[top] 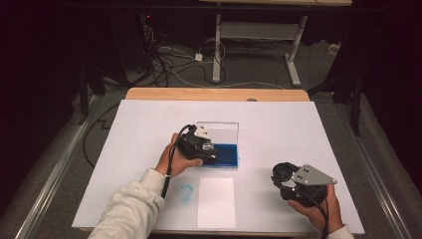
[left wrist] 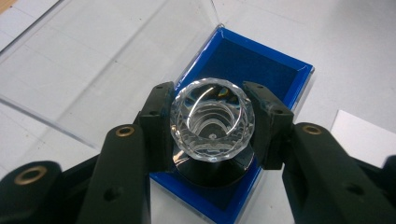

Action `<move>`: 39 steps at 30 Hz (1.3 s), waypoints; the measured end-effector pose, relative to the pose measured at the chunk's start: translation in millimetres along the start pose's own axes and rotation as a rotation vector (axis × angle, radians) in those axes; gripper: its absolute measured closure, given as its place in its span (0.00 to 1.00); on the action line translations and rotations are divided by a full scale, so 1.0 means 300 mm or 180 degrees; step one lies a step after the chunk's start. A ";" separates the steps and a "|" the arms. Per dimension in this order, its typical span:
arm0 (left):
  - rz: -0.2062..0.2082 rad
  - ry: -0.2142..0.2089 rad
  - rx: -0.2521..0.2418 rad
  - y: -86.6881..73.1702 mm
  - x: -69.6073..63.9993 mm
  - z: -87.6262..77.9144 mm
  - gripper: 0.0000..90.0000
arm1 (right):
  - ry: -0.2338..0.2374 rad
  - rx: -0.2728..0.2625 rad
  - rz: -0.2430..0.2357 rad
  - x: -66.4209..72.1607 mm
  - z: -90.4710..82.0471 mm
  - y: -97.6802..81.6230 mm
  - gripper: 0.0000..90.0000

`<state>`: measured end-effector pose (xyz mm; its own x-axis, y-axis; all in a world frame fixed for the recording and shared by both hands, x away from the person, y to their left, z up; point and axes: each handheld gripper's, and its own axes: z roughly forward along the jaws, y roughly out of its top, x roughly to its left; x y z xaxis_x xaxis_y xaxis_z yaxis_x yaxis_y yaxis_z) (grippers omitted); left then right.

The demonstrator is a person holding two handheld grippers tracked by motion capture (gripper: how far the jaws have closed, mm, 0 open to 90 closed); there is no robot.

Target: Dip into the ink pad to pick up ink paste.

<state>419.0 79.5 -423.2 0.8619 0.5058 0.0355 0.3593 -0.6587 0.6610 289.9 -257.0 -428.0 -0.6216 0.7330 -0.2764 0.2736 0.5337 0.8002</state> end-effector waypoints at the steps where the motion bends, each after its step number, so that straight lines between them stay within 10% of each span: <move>1: 0.0014 -0.0006 -0.0003 0.007 -0.005 -0.005 0.61 | 0.0002 -0.0014 0.0009 -0.002 -0.001 -0.001 0.42; 22: 0.0354 0.0041 -0.0277 0.223 -0.042 -0.177 0.61 | -0.0036 -0.0038 0.0063 -0.012 -0.011 -0.003 0.42; 39: 0.0255 -0.0124 -0.0007 0.157 -0.033 0.044 0.61 | -0.0013 0.0033 0.0054 -0.012 0.000 -0.014 0.42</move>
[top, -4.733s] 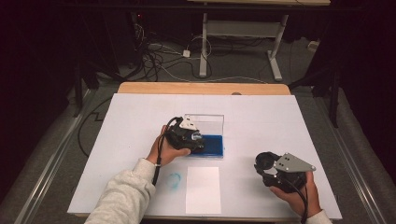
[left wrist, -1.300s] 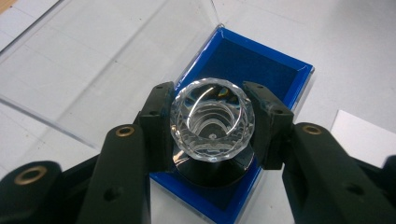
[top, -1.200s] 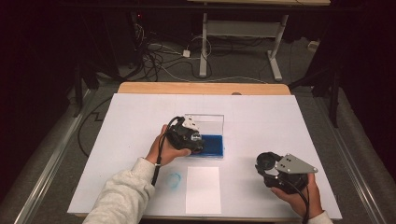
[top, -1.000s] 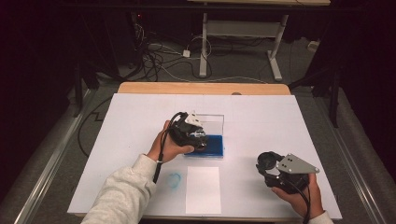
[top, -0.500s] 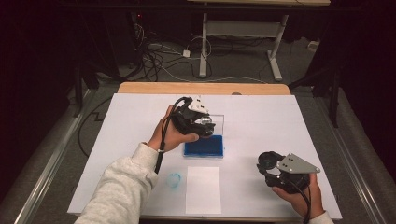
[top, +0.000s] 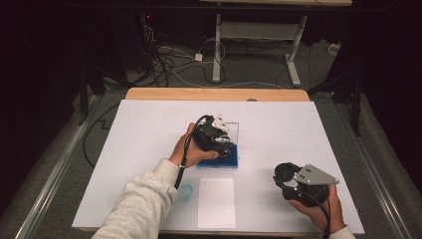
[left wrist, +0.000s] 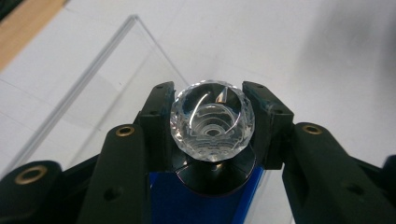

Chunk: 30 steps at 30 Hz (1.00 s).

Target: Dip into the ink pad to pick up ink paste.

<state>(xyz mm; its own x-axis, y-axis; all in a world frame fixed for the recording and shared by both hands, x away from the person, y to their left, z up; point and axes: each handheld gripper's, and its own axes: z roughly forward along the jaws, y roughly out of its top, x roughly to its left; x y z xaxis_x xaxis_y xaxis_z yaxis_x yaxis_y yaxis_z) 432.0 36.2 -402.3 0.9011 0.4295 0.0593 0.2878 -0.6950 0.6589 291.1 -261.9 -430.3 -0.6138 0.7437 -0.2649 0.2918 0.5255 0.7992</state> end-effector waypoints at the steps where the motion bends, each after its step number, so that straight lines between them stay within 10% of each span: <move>1: -0.0017 -0.0009 0.0006 -0.005 0.002 0.011 0.61 | 0.0001 0.0001 0.0002 -0.001 0.000 0.000 0.42; 30: -0.0118 -0.0146 -0.0134 -0.073 0.002 0.056 0.61 | -0.0010 0.0018 -0.0017 0.006 0.001 0.000 0.42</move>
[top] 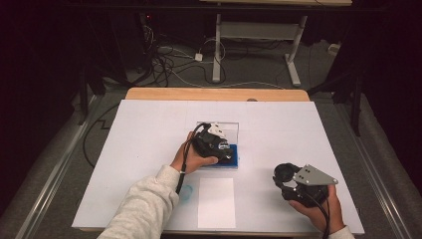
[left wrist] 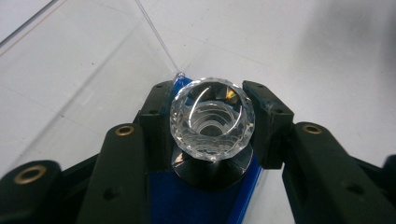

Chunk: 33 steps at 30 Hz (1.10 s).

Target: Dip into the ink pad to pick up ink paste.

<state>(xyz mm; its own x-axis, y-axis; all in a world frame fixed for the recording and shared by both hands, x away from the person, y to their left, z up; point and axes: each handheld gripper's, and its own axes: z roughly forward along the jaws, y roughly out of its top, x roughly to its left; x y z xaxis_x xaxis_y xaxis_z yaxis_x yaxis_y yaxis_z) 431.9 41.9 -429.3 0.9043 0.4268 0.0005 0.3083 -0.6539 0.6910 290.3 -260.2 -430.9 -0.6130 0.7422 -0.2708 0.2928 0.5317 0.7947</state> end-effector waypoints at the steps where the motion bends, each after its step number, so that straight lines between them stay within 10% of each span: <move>1: 0.0004 0.0008 0.0004 0.001 -0.001 0.001 0.61 | 0.0000 0.0000 0.0001 0.000 0.000 0.000 0.42; 33: 0.0049 0.0064 0.0069 0.011 -0.010 0.004 0.61 | -0.0025 -0.0009 0.0005 -0.004 -0.006 -0.001 0.42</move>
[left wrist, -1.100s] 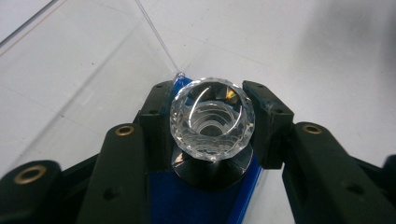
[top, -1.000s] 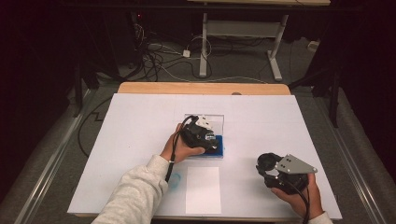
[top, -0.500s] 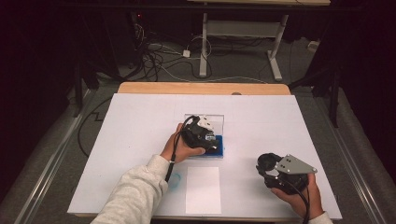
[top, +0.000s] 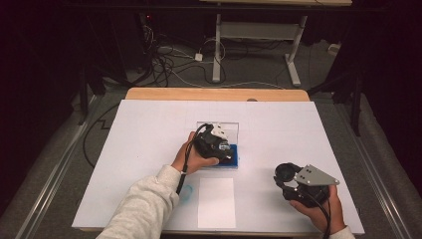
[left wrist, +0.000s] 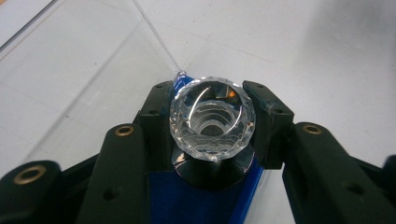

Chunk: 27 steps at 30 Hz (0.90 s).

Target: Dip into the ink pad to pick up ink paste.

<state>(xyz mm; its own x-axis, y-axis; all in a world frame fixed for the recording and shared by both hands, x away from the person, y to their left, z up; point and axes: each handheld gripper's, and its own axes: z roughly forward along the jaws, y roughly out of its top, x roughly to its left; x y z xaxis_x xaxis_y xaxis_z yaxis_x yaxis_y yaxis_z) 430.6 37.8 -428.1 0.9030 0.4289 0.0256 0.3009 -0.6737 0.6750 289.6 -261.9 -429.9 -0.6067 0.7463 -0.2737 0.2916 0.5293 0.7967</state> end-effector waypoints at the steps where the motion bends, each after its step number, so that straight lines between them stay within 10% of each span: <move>1: -0.0008 -0.0019 -0.0001 -0.001 0.004 0.000 0.61 | 0.0002 -0.0002 -0.0003 0.000 0.001 0.000 0.42; 27: 0.0051 0.0070 0.0013 0.003 -0.008 0.005 0.61 | -0.0003 0.0003 -0.0014 0.003 -0.001 0.000 0.42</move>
<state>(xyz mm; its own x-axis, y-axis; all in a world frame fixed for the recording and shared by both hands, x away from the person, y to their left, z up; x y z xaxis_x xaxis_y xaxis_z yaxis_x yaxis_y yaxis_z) 429.1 35.1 -428.5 0.9008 0.4311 0.0526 0.2876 -0.6831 0.6713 288.8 -261.2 -430.0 -0.6073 0.7443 -0.2778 0.2897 0.5331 0.7949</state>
